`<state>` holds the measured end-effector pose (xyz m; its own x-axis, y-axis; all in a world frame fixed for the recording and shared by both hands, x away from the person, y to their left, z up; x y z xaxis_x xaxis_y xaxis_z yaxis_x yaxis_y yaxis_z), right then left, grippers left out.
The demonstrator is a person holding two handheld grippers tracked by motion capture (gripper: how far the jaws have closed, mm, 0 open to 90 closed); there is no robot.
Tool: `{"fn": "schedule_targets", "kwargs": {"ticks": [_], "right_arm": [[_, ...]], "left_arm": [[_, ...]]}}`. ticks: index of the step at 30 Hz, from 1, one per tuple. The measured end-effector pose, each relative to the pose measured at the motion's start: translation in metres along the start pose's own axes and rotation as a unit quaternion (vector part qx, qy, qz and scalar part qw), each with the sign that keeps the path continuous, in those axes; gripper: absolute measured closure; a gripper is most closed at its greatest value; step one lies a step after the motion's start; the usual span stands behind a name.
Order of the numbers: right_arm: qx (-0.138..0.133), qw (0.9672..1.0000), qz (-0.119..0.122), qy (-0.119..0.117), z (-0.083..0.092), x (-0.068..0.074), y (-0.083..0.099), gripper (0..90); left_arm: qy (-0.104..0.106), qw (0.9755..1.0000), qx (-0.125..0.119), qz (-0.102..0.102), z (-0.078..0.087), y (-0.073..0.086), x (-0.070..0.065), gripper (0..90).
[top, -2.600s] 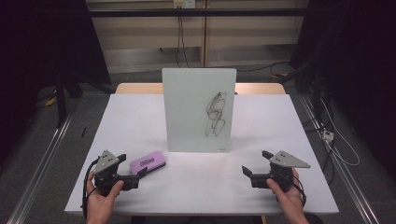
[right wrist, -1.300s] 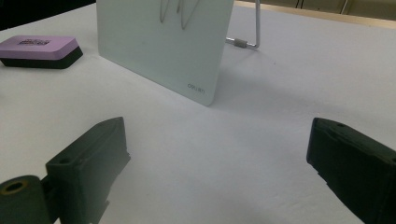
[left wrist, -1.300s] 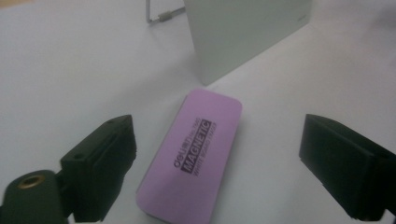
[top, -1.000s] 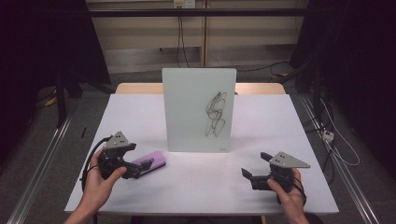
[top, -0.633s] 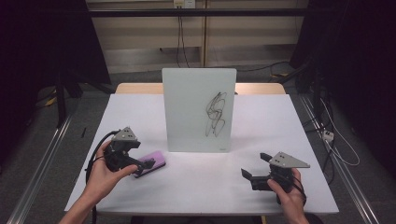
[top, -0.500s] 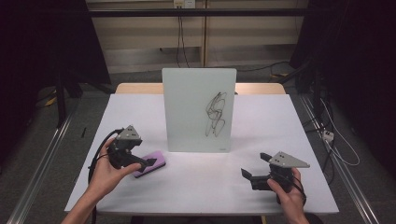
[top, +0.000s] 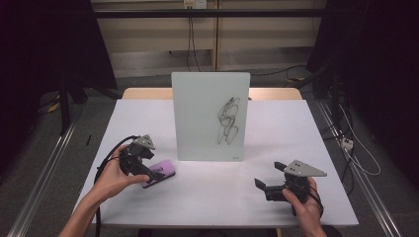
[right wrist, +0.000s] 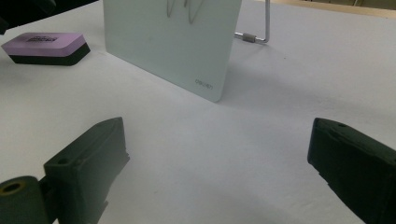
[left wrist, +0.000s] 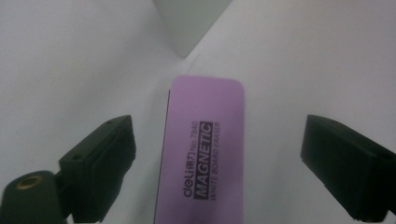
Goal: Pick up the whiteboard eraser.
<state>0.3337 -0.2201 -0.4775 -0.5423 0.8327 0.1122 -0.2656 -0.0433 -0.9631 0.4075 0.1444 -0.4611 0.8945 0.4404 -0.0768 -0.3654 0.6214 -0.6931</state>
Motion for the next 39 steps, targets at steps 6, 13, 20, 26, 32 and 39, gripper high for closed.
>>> {"fn": "schedule_targets", "kwargs": {"ticks": [6,13,20,26,32,39], "right_arm": [[0.001,1.0000,0.000,-0.001,0.000,0.001,0.000,4.5],[0.002,1.0000,0.000,-0.005,0.000,0.001,0.001,4.4],[0.005,1.0000,0.000,-0.008,0.000,0.002,0.002,4.4],[0.005,1.0000,0.001,-0.005,0.000,0.001,0.002,4.4],[0.005,1.0000,0.002,-0.006,0.000,0.001,0.002,4.4],[0.003,1.0000,0.002,-0.005,0.000,0.001,0.001,4.4]], "left_arm": [[-0.016,0.9996,0.025,-0.004,-0.005,0.002,0.008,12.9],[-0.005,0.9996,0.029,-0.002,-0.005,0.006,0.005,18.2],[0.008,0.9980,0.060,-0.016,-0.013,0.011,-0.001,25.2],[0.004,0.9976,0.068,-0.003,-0.015,0.016,0.005,26.7],[0.008,0.9972,0.074,-0.011,-0.018,0.018,0.005,28.6],[0.012,0.9963,0.082,-0.022,-0.023,0.020,0.002,34.0]]}}
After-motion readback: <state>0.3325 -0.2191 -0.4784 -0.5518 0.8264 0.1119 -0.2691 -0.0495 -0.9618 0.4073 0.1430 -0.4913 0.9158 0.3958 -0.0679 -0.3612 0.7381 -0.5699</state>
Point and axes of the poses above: each handheld gripper's, and its own axes: z roughly backward along the jaws, y roughly out of its underside, x roughly to its left, the point moved 8 cm from there along -z, roughly forward along the jaws, and after that the axes turned 13 degrees about -x, right-handed, at the moved point
